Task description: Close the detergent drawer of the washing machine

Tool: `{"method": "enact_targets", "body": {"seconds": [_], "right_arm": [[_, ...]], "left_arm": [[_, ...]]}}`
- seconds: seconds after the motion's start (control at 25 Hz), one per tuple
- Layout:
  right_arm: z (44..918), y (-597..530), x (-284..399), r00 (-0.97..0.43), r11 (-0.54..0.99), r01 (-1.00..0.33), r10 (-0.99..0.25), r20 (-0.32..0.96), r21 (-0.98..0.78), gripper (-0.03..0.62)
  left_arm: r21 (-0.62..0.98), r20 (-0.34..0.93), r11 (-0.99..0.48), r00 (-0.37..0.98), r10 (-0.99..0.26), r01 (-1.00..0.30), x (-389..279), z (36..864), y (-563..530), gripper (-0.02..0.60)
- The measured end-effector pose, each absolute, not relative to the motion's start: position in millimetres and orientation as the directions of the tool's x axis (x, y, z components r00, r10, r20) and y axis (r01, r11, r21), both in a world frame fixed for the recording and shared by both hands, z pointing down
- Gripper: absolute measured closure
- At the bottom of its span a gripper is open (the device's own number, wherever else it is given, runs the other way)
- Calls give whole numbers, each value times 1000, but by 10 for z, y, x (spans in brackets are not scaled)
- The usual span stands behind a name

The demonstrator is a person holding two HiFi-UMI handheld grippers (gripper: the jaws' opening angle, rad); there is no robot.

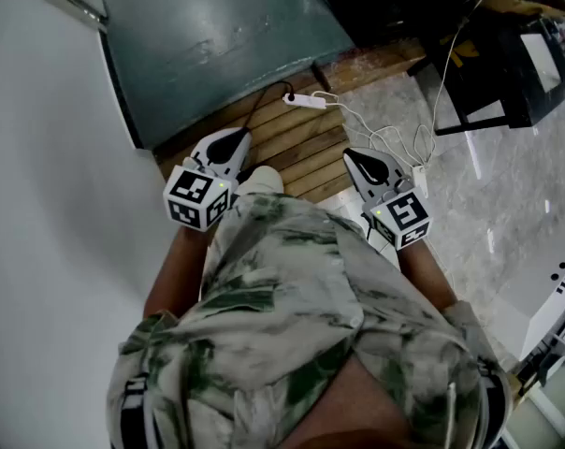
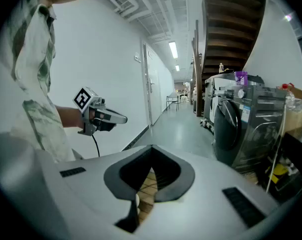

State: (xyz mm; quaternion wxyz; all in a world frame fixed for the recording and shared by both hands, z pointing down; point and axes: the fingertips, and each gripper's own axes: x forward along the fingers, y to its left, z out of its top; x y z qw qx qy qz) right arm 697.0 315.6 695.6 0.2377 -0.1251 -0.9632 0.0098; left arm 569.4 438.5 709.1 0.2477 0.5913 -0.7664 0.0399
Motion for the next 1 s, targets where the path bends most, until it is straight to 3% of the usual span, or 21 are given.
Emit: {"method": "enact_targets", "body": {"seconds": [0.44, 0.8, 1.0], "right_arm": [[6399, 4171, 5820, -830, 953, 290, 295, 473, -86, 574], [6065, 4467, 5474, -811, 925, 373, 363, 459, -74, 568], [6145, 4374, 5235, -798, 912, 400, 396, 455, -91, 511]], "left_arm": [[241, 450, 223, -95, -888, -945, 4940, 6717, 5131, 557], [217, 442, 273, -155, -883, -937, 4737, 6400, 5231, 555], [205, 443, 333, -216, -870, -921, 4486, 6453, 5201, 551]]}}
